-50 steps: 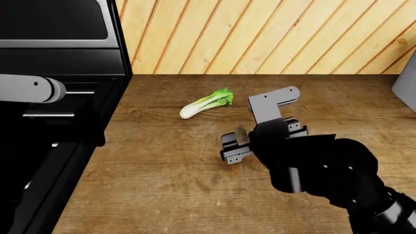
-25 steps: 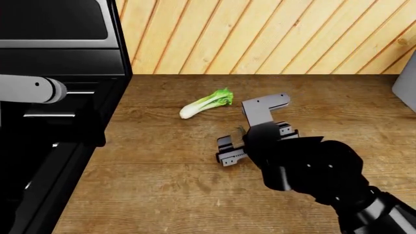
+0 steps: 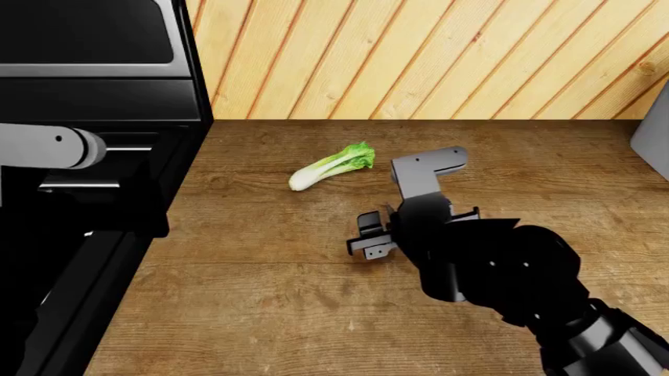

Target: Place both pans onto different burners. Then place the celery and the shrimp on different pans.

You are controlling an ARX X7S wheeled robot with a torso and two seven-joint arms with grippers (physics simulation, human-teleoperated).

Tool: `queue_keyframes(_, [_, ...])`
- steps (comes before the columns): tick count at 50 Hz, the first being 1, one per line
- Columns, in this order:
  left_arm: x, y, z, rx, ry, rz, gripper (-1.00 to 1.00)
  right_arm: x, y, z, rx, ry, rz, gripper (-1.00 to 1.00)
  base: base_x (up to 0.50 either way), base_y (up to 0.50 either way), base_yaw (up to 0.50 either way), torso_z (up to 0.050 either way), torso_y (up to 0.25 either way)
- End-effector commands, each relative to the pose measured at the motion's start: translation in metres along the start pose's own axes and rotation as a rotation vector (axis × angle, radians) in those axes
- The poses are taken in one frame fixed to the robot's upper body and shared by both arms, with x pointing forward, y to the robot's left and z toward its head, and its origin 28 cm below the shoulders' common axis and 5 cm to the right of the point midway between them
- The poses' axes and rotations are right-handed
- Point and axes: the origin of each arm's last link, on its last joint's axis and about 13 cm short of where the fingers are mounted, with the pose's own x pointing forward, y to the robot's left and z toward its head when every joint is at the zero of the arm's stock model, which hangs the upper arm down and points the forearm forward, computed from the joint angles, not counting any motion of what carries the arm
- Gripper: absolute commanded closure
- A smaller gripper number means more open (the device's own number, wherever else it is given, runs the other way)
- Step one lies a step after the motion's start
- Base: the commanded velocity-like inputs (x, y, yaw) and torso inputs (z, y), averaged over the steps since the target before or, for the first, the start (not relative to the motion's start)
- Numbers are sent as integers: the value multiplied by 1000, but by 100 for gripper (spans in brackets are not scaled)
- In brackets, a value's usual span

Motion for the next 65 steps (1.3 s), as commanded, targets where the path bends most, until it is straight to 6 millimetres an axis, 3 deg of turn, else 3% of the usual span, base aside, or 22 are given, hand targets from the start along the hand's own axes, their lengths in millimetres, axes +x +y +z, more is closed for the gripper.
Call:
queue_keyframes(1, [-1, 1, -1, -4, -1, 4, -100, 0, -2, -14, -16, 59, -19, 100, 0, 0, 0, 0, 0])
queue_keyframes(7, [-1, 1, -2, -5, 0, 5, -100, -9, -4, -7, -11, 27, -20, 100, 0, 0, -1, 0, 0])
queue_keyframes(21, [-2, 1, 0, -7, -2, 5, -100, -63, -17, 23, 7, -152, -30, 100, 0, 0, 0, 0, 0])
queue_keyframes(34, [16, -10, 1, 22, 29, -37, -100, -83, -34, 33, 27, -216, -76, 100, 0, 0, 0, 0, 0])
queue_keyframes(48, [90, -33, 18, 140, 93, -92, -100, -80, -49, 31, 67, -219, -118, 100, 0, 0, 0, 0, 0])
queue_keyframes(60, [142, -51, 42, 241, 178, -223, -100, -73, -54, 27, 88, -206, -128, 100, 0, 0, 0, 0, 0])
queue_keyframes(65, [174, -58, 48, 231, 197, -232, -100, -72, -56, 30, 90, -207, -130, 100, 0, 0, 0, 0, 0])
